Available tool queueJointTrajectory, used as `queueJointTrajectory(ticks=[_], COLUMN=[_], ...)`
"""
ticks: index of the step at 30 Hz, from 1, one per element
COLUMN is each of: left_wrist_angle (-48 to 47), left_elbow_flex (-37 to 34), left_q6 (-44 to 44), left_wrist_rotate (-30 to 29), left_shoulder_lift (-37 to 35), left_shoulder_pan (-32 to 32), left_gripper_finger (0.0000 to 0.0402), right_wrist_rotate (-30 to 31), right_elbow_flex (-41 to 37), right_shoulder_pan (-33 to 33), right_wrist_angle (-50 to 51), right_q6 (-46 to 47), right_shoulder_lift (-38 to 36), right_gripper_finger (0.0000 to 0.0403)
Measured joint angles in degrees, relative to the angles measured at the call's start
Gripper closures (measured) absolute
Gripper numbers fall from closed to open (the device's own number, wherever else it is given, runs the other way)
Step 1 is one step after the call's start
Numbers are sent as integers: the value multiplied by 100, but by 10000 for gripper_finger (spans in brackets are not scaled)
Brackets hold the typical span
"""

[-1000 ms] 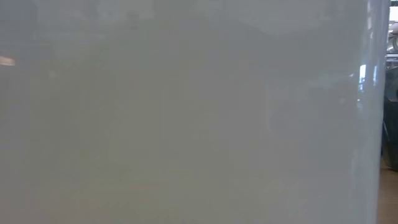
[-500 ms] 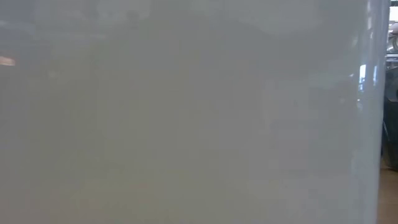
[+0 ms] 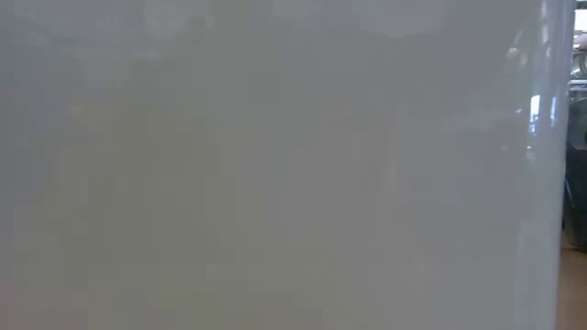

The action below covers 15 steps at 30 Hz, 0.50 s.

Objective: Stack baskets on shelf by color
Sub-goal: Put the top right white bin on the shelf

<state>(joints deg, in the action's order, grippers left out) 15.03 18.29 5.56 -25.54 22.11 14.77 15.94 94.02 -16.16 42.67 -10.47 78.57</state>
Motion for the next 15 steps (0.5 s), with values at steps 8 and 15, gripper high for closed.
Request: queueJointTrajectory(ticks=[8, 15], left_wrist_angle=[-1258, -1379], left_elbow_flex=[892, 926], left_q6=[33, 143], left_wrist_rotate=[-94, -171], left_shoulder_lift=[892, 1071], left_shoulder_pan=[131, 440], left_gripper_finger=[360, 360], right_wrist_rotate=[-1185, -1756], right_elbow_flex=[820, 1368], right_shoulder_pan=[0, -4], right_wrist_angle=[-1147, -1444], right_q6=[-451, -340], right_shoulder_lift=[2369, 3636], right_gripper_finger=[402, 402])
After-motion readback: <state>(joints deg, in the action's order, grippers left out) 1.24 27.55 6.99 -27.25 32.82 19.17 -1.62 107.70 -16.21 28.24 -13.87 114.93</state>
